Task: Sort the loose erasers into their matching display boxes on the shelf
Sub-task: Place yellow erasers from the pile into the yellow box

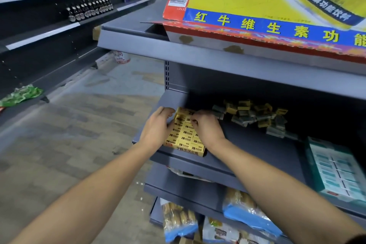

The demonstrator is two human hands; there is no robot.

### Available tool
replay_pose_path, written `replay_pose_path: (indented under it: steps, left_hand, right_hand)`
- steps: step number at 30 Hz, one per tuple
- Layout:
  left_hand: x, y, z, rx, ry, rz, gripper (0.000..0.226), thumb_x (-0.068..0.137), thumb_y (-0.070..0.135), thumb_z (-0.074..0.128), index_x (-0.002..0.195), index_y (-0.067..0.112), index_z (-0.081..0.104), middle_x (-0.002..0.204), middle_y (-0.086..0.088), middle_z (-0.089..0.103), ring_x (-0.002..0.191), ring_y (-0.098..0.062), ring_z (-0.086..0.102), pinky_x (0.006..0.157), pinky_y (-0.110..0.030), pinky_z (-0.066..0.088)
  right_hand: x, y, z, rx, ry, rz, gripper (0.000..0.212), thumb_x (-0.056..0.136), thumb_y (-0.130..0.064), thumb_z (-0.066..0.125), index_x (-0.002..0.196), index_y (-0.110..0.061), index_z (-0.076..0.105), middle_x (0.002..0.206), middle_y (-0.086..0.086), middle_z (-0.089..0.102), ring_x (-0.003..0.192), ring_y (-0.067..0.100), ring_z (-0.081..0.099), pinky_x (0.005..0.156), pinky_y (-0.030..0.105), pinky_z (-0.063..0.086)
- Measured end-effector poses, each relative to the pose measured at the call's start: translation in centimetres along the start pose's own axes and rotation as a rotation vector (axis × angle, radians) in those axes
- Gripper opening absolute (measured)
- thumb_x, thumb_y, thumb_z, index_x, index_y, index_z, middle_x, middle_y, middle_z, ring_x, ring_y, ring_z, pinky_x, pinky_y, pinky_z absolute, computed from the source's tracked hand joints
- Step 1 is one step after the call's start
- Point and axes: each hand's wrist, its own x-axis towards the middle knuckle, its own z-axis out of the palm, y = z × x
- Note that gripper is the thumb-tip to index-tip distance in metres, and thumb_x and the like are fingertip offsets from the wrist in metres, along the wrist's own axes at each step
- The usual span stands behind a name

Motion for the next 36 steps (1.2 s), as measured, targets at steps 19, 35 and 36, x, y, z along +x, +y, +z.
replay_pose_path:
  steps: [19,35,36]
  left_hand:
    - [-0.4,0.1,-0.2,-0.005,0.024,-0.011,0.030,0.090,0.016,0.062,0.120,0.013,0.060,0.112,-0.001,0.060,0.101,-0.016,0.060,0.087,-0.031,0.050]
    - [2.8,8.9,6.5,0.025,-0.190,0.154,0.040,0.091,0.024,0.057,0.131,0.018,0.052,0.126,-0.010,0.057,0.110,-0.029,0.057,0.088,-0.040,0.049]
    - [3.1,9.5,7.1,0.021,-0.201,0.173,0.041,0.092,0.024,0.057,0.132,0.019,0.052,0.126,-0.010,0.057,0.110,-0.028,0.057,0.088,-0.038,0.049]
  right_hand:
    - [-0.5,0.2,1.3,-0.231,0.059,-0.003,0.025,0.087,0.001,0.054,0.099,-0.010,0.073,0.110,0.008,0.063,0.106,0.031,0.053,0.087,0.032,0.044]
    - [-4.5,7.3,-4.2,0.003,0.157,0.090,0.032,0.090,-0.018,0.054,0.121,-0.020,0.064,0.115,0.009,0.067,0.105,0.028,0.060,0.083,0.039,0.053]
    - [-4.7,8.1,-4.4,-0.023,0.157,0.116,0.030,0.091,-0.019,0.053,0.119,-0.019,0.065,0.113,0.010,0.067,0.102,0.028,0.061,0.080,0.039,0.054]
